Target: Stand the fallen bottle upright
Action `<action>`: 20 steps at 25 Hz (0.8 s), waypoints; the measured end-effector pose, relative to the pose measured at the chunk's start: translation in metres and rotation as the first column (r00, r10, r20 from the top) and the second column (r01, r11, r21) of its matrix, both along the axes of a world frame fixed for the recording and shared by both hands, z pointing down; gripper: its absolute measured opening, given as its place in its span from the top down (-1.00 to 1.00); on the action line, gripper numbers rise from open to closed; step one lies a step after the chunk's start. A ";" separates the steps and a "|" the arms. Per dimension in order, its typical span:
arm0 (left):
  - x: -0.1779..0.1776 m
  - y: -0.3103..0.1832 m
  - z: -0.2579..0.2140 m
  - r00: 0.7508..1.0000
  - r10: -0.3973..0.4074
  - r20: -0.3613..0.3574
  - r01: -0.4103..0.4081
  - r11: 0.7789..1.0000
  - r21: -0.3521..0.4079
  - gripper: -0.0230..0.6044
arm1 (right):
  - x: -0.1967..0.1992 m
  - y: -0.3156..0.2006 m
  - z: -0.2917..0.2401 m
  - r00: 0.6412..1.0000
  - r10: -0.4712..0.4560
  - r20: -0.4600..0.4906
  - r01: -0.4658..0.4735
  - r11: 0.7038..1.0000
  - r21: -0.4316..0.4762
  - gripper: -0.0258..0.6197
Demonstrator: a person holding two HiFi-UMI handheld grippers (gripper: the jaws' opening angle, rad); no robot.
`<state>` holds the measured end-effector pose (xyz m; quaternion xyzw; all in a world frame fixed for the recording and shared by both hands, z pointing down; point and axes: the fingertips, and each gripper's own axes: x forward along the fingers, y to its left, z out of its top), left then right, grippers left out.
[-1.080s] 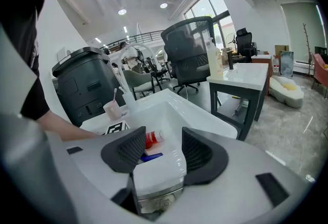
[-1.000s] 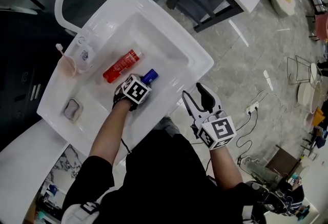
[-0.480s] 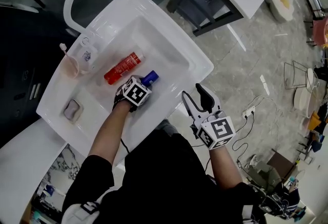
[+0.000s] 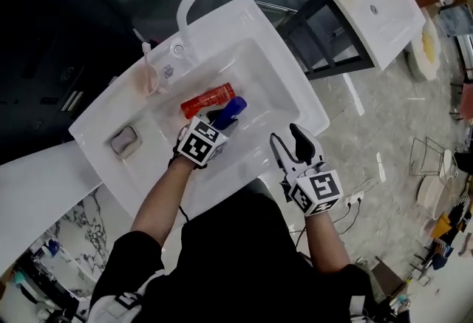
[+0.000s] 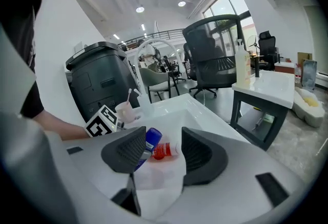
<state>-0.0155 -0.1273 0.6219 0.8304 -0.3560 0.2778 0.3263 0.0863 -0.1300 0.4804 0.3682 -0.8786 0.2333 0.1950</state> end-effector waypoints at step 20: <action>-0.152 0.053 -0.131 0.813 -0.576 -0.089 0.576 0.772 0.270 0.38 | -0.121 -0.006 -0.020 0.899 -0.421 0.121 0.417 0.907 0.053 0.21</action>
